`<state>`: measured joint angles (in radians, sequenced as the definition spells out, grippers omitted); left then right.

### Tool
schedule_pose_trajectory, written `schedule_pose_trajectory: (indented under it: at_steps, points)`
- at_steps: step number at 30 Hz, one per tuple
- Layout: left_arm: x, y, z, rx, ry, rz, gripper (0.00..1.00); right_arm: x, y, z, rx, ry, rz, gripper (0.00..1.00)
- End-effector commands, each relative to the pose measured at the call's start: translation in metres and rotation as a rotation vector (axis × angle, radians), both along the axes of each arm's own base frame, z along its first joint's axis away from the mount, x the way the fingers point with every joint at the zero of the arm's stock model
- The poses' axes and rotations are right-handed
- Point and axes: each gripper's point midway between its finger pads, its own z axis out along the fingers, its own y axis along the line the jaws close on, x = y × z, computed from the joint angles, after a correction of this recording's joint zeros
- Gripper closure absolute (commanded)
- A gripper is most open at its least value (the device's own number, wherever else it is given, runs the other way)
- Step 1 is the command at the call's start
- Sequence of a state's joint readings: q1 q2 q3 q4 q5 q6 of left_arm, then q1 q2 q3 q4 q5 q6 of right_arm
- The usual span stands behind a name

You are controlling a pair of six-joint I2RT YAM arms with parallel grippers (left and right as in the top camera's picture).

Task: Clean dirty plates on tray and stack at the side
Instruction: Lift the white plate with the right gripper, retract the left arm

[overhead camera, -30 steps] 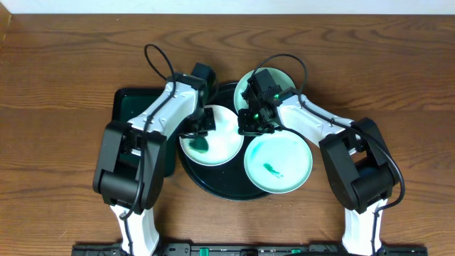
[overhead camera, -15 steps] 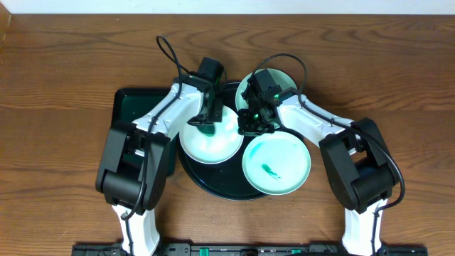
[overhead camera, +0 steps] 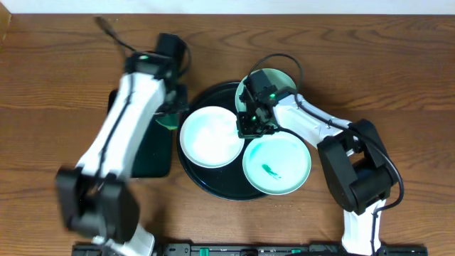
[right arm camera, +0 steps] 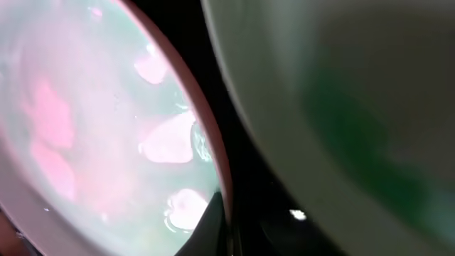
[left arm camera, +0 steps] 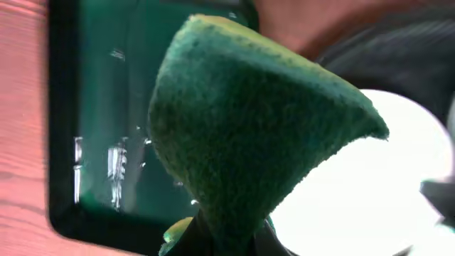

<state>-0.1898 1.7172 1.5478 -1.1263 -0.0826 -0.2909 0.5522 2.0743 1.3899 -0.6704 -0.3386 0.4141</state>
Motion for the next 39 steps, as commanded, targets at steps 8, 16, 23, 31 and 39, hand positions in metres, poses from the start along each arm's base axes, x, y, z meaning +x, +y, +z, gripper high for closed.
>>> schedule_pose_trajectory:
  at_steps: [8, 16, 23, 31, 39]
  points:
    - [-0.017, 0.041, 0.058, -0.105, -0.131, 0.116, 0.93, 0.027, -0.009, 0.103, -0.286, -0.392, 0.128, 0.99]
    - [-0.019, 0.063, 0.037, -0.168, -0.067, 0.202, 0.93, 0.022, -0.009, 0.154, -0.626, -0.657, 0.166, 0.99]
    - [-0.018, 0.085, 0.032, -0.170, -0.064, 0.270, 0.93, 0.011, 0.005, 0.196, -0.833, -0.914, 0.170, 0.99]
    - [-0.016, 0.097, 0.022, -0.172, -0.042, 0.306, 0.93, -0.005, 0.016, 0.235, -0.988, -1.127, 0.150, 0.99]
    - [-0.021, 0.094, 0.018, -0.181, -0.003, 0.307, 0.93, -0.011, 0.023, 0.221, -0.921, -1.065, 0.199, 0.99]
